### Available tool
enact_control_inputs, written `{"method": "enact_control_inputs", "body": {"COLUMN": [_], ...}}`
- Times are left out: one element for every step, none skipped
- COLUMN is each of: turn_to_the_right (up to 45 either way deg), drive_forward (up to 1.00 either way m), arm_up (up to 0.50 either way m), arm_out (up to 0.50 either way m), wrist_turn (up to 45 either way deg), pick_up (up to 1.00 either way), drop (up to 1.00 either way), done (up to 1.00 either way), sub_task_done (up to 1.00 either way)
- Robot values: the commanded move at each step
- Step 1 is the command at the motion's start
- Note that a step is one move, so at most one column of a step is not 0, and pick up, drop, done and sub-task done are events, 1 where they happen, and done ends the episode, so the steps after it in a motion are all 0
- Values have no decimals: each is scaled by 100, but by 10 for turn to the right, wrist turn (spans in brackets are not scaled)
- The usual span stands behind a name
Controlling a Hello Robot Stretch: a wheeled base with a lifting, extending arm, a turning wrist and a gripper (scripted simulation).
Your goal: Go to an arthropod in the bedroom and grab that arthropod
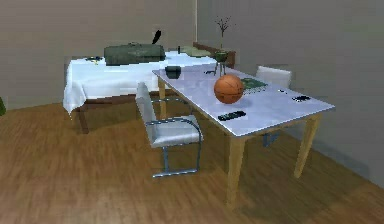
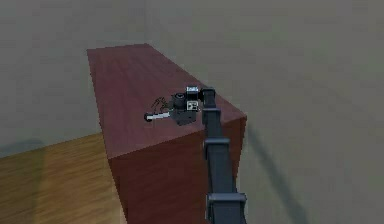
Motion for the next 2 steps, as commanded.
{"method": "enact_control_inputs", "body": {"turn_to_the_right": [0,0], "drive_forward": [0,0], "arm_up": [10,0], "arm_out": [0,0], "wrist_turn": [0,0], "pick_up": [0,0], "drop": [0,0], "done": [0,100], "sub_task_done": [0,0]}}
